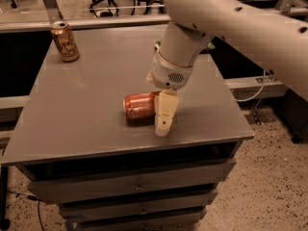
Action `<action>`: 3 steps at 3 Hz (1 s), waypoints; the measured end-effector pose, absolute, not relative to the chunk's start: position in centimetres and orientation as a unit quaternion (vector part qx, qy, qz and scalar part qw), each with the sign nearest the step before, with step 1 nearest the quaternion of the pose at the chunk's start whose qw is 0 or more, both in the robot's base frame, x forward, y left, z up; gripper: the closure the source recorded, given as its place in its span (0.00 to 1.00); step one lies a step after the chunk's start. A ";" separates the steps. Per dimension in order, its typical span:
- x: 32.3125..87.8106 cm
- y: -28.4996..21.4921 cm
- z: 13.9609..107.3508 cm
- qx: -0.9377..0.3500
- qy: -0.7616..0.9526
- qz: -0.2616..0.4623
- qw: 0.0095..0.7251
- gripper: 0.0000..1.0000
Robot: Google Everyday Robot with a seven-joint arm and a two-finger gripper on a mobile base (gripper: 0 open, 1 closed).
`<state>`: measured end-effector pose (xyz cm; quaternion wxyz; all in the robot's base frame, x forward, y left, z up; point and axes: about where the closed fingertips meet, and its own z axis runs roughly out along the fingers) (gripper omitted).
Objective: Knock coke can over
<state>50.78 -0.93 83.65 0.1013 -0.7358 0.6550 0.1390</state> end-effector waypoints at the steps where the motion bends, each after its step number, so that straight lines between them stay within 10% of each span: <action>1: 50.7 -1.0 83.7 -0.736 0.655 0.137 0.100 0.00; 3: 49.5 -2.0 84.3 -0.731 0.664 0.124 0.095 0.00</action>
Offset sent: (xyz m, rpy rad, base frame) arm -0.0107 -0.0109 0.0064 -0.0382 -0.0064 -0.0167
